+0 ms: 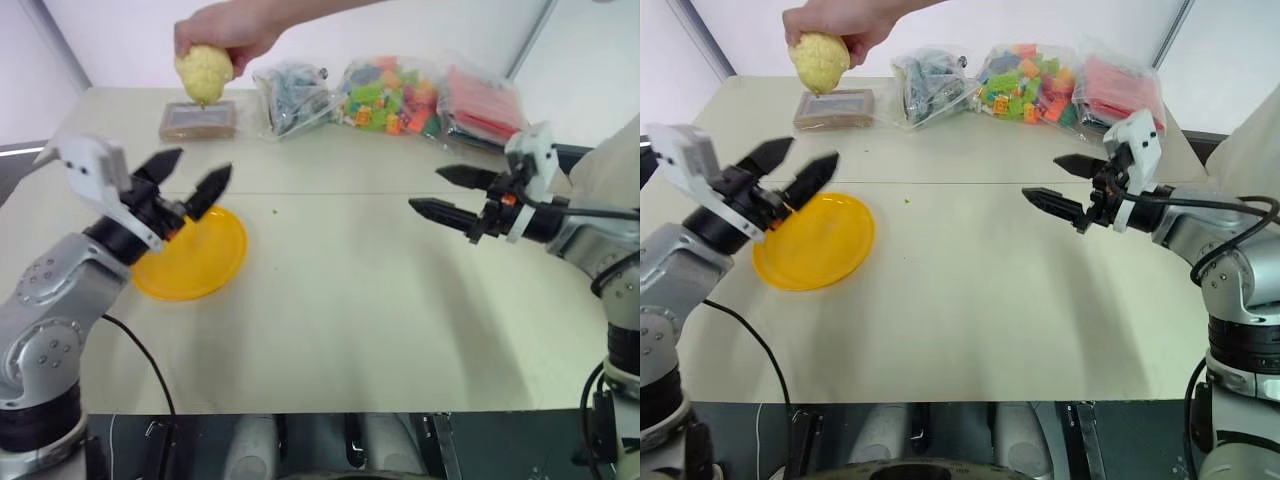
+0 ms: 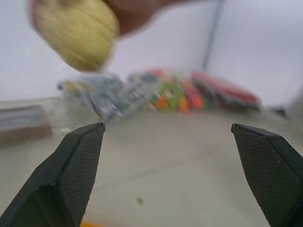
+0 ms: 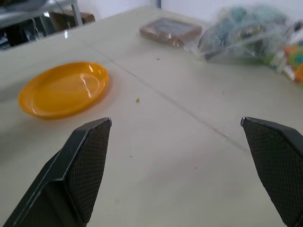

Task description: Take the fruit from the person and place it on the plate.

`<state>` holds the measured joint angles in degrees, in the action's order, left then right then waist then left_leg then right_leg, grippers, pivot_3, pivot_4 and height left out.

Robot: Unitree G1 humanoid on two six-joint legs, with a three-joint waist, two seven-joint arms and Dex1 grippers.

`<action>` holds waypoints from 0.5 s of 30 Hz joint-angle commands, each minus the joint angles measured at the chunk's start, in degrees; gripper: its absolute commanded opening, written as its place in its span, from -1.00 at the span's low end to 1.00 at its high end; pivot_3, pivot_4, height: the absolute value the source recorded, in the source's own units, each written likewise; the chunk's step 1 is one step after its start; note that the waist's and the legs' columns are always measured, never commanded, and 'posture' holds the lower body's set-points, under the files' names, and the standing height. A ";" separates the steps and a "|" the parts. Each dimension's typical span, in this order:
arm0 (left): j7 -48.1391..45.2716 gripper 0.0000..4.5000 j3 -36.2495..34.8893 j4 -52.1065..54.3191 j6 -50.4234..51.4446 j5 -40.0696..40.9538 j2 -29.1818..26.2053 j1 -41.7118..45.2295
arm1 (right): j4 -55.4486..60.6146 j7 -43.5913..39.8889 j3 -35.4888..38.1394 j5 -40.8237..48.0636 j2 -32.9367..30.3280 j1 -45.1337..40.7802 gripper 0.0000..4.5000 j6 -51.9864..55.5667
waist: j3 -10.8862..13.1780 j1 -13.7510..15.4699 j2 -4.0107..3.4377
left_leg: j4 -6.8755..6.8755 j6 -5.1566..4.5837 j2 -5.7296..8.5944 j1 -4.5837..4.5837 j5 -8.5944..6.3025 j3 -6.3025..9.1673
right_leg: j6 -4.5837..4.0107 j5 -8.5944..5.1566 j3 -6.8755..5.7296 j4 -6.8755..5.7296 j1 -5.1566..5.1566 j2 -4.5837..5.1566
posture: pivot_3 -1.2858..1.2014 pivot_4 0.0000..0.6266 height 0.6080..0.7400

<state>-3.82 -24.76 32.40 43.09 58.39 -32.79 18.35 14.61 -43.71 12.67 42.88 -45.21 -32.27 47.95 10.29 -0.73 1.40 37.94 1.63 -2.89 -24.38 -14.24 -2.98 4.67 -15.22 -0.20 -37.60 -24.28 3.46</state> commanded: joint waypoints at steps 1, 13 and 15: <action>7.32 1.00 -1.49 0.53 0.33 1.77 1.98 1.79 | 2.85 1.75 2.94 5.47 1.75 -4.66 0.99 1.81 | 0.00 0.01 0.00 | 0.01 0.00 0.00 0.00 0.00 0.00 | 0.00 0.00 0.00 -0.03 0.00 0.00 | 0.03 -0.52 0.87; 8.93 1.00 4.62 -7.48 -2.11 -8.02 1.81 10.40 | 2.23 3.22 1.38 7.21 3.76 -8.16 0.99 2.19 | -0.05 1.23 0.09 | 0.10 0.00 0.03 0.00 0.00 -0.03 | 0.00 0.00 -0.03 -0.07 0.05 0.01 | 0.03 -0.52 0.87; 7.94 1.00 5.89 -11.03 -2.65 -10.29 2.05 13.93 | 2.23 3.13 1.06 6.96 3.84 -8.08 0.99 1.88 | -0.05 1.49 0.09 | 0.10 0.00 0.03 -0.01 0.00 -0.03 | 0.00 0.00 -0.04 -0.07 0.05 0.01 | 0.03 -0.52 0.87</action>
<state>5.13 -19.20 21.99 42.08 49.92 -30.30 30.31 15.71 -40.35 13.10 49.74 -41.41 -39.61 51.17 10.24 0.76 1.48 38.05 1.63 -2.86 -24.39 -14.24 -3.01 4.67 -15.22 -0.24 -37.67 -24.23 3.47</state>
